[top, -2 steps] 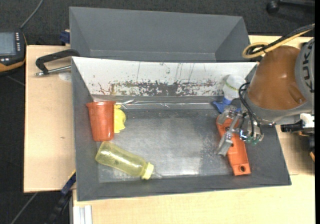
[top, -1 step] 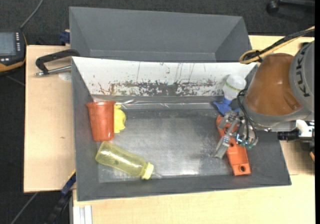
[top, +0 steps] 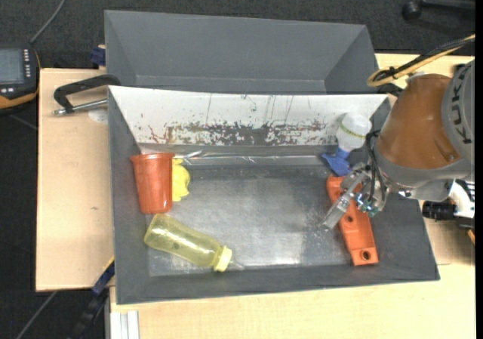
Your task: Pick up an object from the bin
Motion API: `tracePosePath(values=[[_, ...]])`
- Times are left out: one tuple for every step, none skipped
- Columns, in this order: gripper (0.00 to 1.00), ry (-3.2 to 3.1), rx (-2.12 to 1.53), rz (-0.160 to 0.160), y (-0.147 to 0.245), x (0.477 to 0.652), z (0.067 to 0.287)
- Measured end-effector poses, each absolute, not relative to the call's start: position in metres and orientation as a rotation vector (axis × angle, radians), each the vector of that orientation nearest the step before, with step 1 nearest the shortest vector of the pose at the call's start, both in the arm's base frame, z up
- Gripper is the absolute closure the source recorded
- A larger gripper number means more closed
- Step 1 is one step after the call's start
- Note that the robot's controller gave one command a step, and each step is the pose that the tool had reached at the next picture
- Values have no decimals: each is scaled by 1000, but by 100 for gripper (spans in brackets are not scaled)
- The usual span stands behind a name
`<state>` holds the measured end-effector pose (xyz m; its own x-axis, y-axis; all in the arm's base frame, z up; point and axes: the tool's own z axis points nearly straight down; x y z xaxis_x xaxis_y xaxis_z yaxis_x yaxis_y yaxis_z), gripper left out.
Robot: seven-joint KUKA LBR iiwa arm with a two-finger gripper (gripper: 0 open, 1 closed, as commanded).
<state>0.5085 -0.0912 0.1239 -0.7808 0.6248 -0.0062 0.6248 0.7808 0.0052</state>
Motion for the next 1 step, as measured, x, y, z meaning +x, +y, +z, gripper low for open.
tracePosePath(values=[[0,2955,1068,3,-98,505,85]])
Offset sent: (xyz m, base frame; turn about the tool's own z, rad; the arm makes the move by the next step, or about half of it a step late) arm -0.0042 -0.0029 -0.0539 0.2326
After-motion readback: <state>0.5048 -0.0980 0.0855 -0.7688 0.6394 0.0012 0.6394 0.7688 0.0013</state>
